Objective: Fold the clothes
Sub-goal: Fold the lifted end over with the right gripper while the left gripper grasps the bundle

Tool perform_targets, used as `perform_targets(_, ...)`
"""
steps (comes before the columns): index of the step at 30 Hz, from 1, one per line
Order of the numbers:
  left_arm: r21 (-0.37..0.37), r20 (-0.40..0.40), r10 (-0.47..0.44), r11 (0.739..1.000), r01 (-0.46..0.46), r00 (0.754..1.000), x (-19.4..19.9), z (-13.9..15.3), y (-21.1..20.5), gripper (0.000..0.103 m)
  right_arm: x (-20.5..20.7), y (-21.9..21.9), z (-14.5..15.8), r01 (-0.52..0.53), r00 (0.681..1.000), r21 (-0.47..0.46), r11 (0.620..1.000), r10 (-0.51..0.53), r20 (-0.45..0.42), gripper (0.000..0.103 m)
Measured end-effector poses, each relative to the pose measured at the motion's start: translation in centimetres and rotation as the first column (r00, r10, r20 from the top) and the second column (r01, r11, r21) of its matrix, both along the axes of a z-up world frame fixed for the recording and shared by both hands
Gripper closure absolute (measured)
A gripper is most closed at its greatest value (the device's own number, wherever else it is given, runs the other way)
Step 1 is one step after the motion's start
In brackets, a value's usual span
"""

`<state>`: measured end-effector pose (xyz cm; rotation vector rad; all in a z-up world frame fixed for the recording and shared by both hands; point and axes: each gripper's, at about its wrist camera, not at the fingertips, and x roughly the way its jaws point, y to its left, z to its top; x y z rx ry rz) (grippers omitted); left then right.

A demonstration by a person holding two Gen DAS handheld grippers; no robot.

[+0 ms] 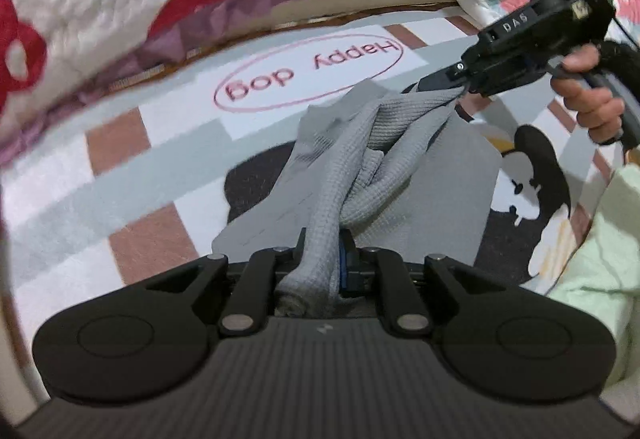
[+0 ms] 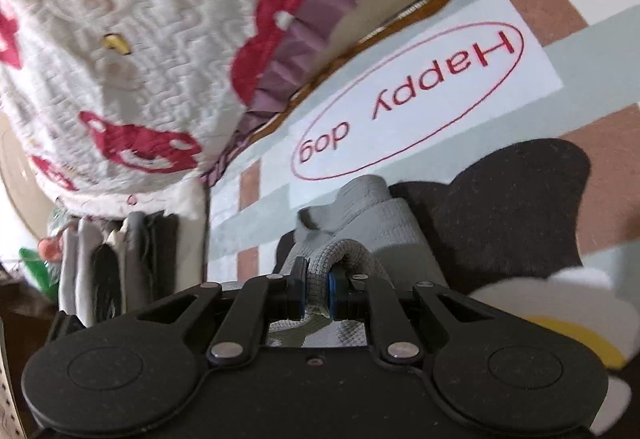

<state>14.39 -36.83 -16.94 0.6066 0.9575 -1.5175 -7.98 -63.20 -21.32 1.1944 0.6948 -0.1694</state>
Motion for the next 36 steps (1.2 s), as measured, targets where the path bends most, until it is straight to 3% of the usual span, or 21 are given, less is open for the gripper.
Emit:
perform_targets(3, -0.019, -0.121, 0.063, 0.998, -0.066, 0.991, 2.3, -1.4, 0.4, 0.083, 0.8, -0.3, -1.0, -0.001, 0.999, 0.008, 1.000, 0.001, -0.033, 0.090)
perform_targets(7, -0.070, -0.256, 0.172, 0.978, -0.196, 0.951, 4.1, -2.2, 2.3, 0.078, 1.3, -0.5, -1.6, 0.000, 0.999, 0.020, 1.000, 0.001, -0.049, 0.090)
perform_targets(10, -0.149, -0.306, 0.289, 0.926, -0.346, 0.907, 4.8, -1.5, 5.6, 0.064, 1.6, -0.5, -1.8, -0.004, 0.998, 0.012, 1.000, 0.005, -0.066, 0.090)
perform_targets(13, -0.213, -0.394, 0.366, 0.856, -0.472, 0.843, 5.2, -0.7, 9.4, 0.055, 1.8, -0.4, -1.7, -0.010, 0.997, -0.002, 1.000, 0.010, -0.079, 0.090)
perform_targets(15, -0.221, -0.441, 0.376, 0.835, -0.504, 0.815, 4.6, -0.4, 11.2, 0.049, 1.8, -0.4, -1.8, -0.002, 0.997, 0.006, 1.000, 0.003, -0.083, 0.090)
perform_targets(18, -0.224, -0.418, 0.374, 0.841, -0.493, 0.828, 2.5, -0.8, 11.8, 0.042, 1.8, -0.3, -1.6, 0.010, 0.996, 0.008, 1.000, -0.010, -0.086, 0.090)
perform_targets(20, -0.219, -0.391, 0.358, 0.858, -0.464, 0.848, 1.4, -1.8, 11.2, 0.028, 1.7, -0.2, -1.1, 0.018, 0.997, 0.005, 1.000, -0.017, -0.078, 0.090)
perform_targets(22, -0.214, -0.364, 0.342, 0.875, -0.435, 0.866, 0.3, -2.8, 10.6, 0.028, 1.7, -0.1, -0.6, 0.021, 0.997, 0.002, 1.000, -0.020, -0.074, 0.089)
perform_targets(25, -0.215, -0.220, 0.384, 0.878, -0.429, 0.897, -0.5, -4.1, 9.5, 0.037, 1.4, 0.0, -0.1, 0.025, 0.996, -0.020, 0.999, -0.027, -0.081, 0.084)
perform_targets(26, -0.220, -0.190, 0.396, 0.874, -0.432, 0.898, -0.5, -4.4, 9.3, 0.059, 1.1, 0.0, 0.2, 0.030, 0.997, -0.049, 0.998, -0.034, -0.067, 0.084)
perform_targets(27, -0.220, -0.180, 0.404, 0.872, -0.437, 0.897, -0.3, -4.6, 9.1, 0.071, 0.7, 0.2, 0.7, 0.026, 0.999, -0.100, 0.995, -0.030, -0.039, 0.077)
perform_targets(28, -0.220, -0.180, 0.415, 0.867, -0.448, 0.892, -0.1, -4.7, 9.1, 0.073, 0.4, 0.7, 1.5, -0.002, 1.000, -0.190, 0.982, 0.003, 0.002, 0.060)
perform_targets(30, -0.225, -0.213, 0.434, 0.850, -0.477, 0.875, 0.4, -4.8, 9.4, 0.073, -1.0, 2.5, 2.8, -0.051, 0.994, -0.398, 0.916, 0.085, 0.068, 0.048)
perform_targets(32, -0.236, -0.227, 0.447, 0.837, -0.494, 0.865, 0.6, -5.0, 9.6, 0.066, -3.0, 4.4, 2.8, -0.065, 0.985, -0.539, 0.840, 0.140, 0.100, 0.047)
perform_targets(34, -0.249, -0.245, 0.468, 0.816, -0.522, 0.849, 1.0, -5.4, 9.7, 0.057, -3.4, 4.8, 1.9, -0.075, 0.986, -0.545, 0.835, 0.145, 0.086, 0.047)
perform_targets(36, -0.240, -0.300, 0.483, 0.796, -0.555, 0.823, 1.8, -6.0, 9.7, 0.054, -3.6, 4.9, 0.9, -0.086, 0.987, -0.532, 0.843, 0.143, 0.067, 0.047)
